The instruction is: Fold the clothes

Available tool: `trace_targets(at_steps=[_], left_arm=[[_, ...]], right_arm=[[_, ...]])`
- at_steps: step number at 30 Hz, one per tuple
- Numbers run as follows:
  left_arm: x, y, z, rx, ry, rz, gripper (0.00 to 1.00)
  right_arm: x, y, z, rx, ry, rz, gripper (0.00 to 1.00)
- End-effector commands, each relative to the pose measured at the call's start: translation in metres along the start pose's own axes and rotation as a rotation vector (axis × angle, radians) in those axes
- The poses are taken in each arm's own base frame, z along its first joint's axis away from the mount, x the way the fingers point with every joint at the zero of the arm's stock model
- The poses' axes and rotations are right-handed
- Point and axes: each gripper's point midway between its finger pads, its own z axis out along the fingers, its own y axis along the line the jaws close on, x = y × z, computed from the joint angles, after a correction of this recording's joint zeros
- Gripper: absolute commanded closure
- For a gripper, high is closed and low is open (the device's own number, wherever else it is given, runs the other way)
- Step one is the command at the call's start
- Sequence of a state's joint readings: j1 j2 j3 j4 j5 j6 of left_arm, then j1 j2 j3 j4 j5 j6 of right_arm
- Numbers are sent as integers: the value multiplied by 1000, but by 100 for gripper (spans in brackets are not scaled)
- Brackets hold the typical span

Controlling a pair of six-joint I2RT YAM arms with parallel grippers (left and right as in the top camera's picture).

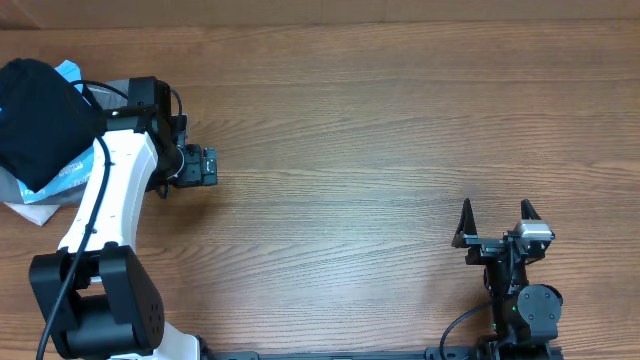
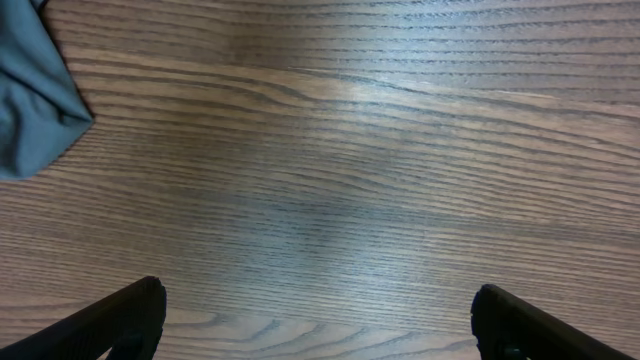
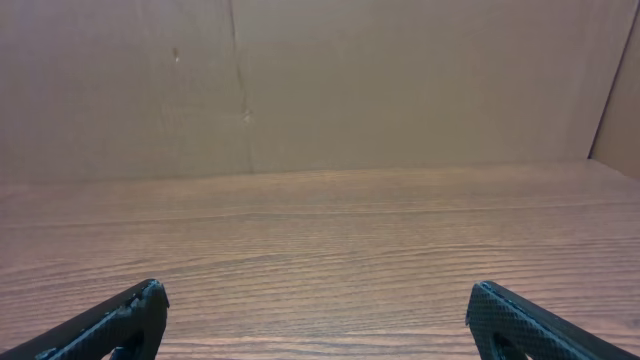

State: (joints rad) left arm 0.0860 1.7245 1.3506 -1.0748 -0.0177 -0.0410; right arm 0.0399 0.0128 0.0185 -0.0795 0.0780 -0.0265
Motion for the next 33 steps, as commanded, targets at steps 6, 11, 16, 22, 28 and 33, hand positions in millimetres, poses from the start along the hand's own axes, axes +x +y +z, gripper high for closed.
trace_targets(at_steps=[6, 11, 16, 22, 28, 33], left_arm=[[-1, 0, 3, 9, 6, 11, 0], [-1, 0, 3, 9, 6, 11, 0], [-1, 0, 3, 9, 6, 11, 0], [-1, 0, 3, 9, 5, 11, 0], [-29, 2, -24, 2, -177, 10, 0], [-46, -19, -65, 128, -463, 26, 0]], right_arm=[[2, -1, 0, 5, -2, -7, 0], [2, -1, 0, 5, -2, -7, 0], [2, -1, 0, 5, -2, -7, 0], [2, -1, 0, 5, -2, -7, 0], [2, -1, 0, 5, -2, -7, 0], [2, -1, 0, 5, -2, -7, 0]])
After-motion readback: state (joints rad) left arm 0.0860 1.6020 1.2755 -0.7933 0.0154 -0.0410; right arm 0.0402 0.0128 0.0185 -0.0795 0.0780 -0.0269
